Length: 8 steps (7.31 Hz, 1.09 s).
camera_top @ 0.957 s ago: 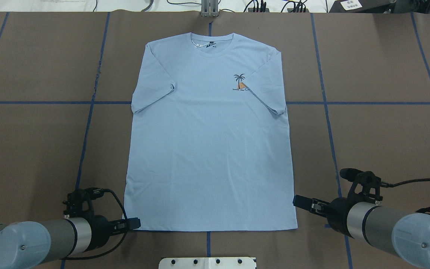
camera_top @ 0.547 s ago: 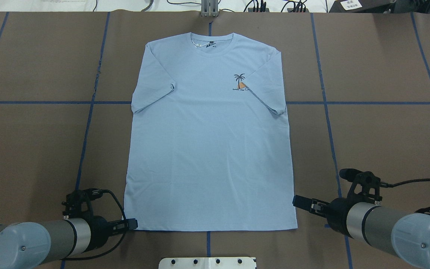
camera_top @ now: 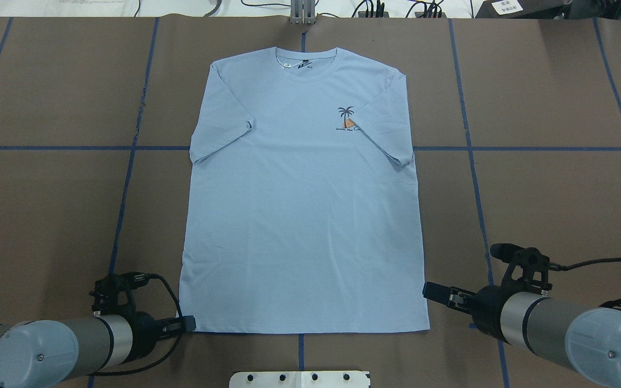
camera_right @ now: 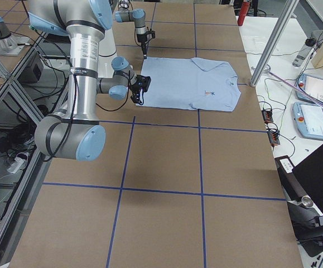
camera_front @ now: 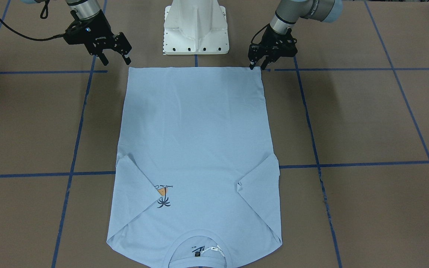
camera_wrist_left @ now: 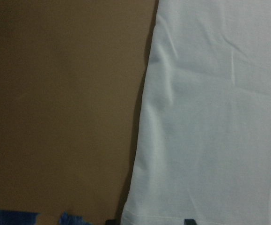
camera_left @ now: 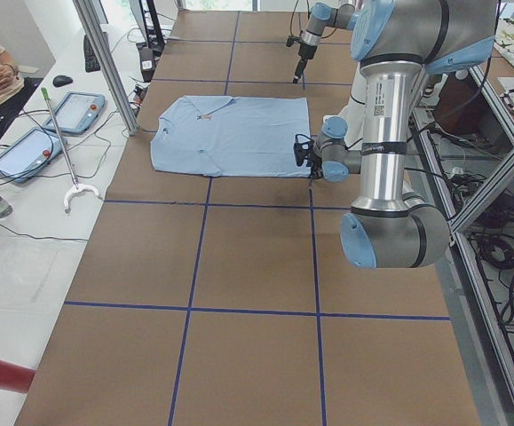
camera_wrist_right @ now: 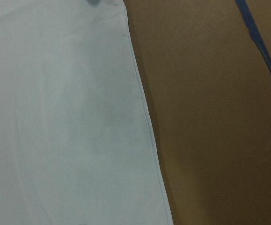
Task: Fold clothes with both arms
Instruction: 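Move both grippers to the hem corners nearest the robot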
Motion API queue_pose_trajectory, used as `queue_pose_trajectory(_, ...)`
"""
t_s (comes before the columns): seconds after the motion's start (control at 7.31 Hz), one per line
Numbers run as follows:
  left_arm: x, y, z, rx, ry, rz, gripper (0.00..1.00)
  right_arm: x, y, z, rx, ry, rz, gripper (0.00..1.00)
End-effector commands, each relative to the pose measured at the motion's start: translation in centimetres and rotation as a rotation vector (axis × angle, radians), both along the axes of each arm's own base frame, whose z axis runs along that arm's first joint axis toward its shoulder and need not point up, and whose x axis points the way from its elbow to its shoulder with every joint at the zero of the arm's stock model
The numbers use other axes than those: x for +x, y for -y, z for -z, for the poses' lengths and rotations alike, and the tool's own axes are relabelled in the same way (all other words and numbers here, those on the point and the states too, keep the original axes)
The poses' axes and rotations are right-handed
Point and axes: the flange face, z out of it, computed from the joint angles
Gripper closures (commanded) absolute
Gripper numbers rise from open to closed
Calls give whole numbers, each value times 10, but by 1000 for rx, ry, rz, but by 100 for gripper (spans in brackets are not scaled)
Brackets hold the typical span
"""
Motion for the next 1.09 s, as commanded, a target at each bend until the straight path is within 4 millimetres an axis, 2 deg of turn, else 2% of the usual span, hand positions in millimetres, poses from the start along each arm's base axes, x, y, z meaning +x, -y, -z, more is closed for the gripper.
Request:
queue_pose_trajectory(0.0,2,-1,0,-1,1,-2,51,0,0,-1,0,-1,0,0)
queue_pose_trajectory(0.27,4,-2,-1,-2,18,-5,74,-1,0,-1,0,-3,0,0)
queue_pose_trajectory(0.41,4,-3,-1,-3,24,-7,94,-2,-2,-3,-1,-6,5,0)
queue_pose_trajectory(0.55,3,-3,4,-2,15,-7,100,-6,-4,-5,-6,-9,11,2)
queue_pose_trajectory(0.68,1,-4,12,-3,-2,-12,100,-8,-8,-6,-88,11,-31,8)
queue_pose_trajectory(0.82,-6,-4,24,0,-26,-11,100,-16,-17,-11,-155,-20,-79,15)
queue_pose_trajectory(0.96,-7,-5,28,1,-34,-12,100,-33,-25,-3,-158,-35,-134,19)
